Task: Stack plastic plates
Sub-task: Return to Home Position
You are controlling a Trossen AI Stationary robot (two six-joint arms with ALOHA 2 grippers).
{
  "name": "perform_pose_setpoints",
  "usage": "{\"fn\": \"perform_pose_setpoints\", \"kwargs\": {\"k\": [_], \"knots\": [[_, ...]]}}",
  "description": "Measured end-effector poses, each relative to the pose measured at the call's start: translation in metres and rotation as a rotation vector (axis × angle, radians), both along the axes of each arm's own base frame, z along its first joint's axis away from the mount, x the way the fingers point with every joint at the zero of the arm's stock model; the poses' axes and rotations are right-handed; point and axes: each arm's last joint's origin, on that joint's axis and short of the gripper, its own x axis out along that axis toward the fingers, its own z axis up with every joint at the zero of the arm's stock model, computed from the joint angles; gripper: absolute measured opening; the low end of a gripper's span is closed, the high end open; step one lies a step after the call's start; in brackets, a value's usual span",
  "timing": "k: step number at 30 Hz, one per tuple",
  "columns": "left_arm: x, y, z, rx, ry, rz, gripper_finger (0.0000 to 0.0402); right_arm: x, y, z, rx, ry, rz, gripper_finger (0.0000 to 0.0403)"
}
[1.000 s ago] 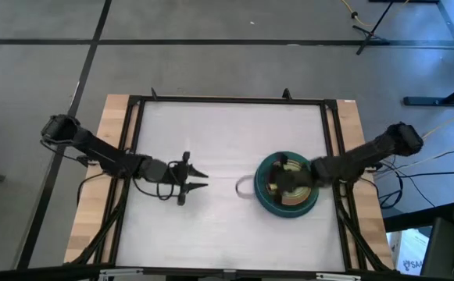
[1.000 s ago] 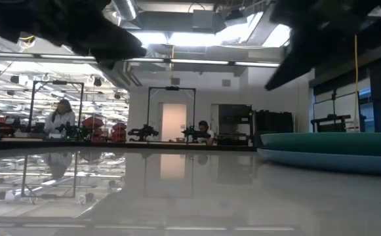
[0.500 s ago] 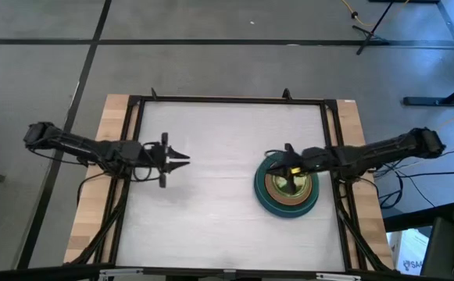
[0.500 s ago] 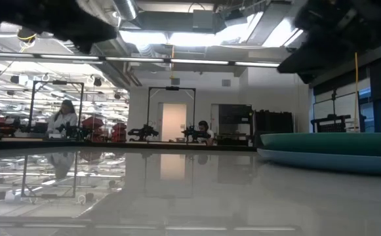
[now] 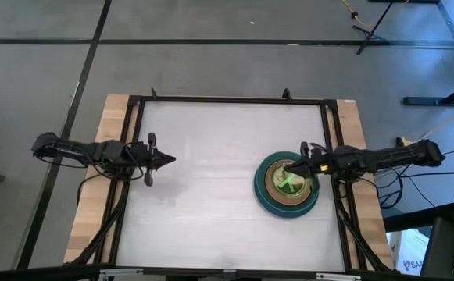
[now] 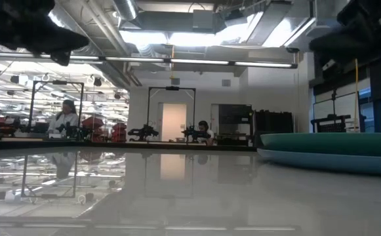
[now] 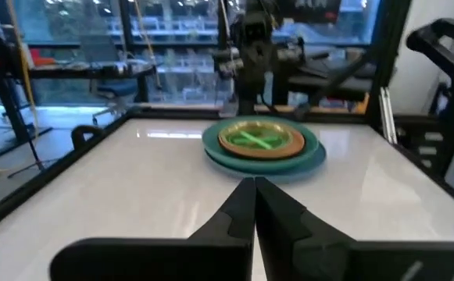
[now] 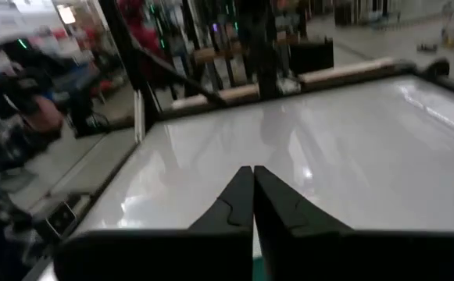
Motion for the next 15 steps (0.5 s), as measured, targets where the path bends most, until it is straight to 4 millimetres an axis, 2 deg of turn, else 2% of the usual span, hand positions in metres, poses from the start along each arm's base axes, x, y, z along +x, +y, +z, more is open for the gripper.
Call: {"fn": "perform_pose_setpoints", "kwargs": {"k": [7,11,15], "knots": [[-0.014,0.001,0.0,-0.006,-0.023,-0.039,0.0005,-0.02,-0.002,-0.011,0.015,-0.141,0.012,0.0002],[-0.021,0.003,0.001,-0.005,-0.049,-0.033,0.0001,-0.026,-0.004,-0.022,0.021,-0.188,0.003,0.0002],[-0.024,0.003,-0.001,-0.014,-0.066,-0.041,0.0004,-0.03,-0.004,-0.021,0.019,-0.201,-0.001,0.0003]]}}
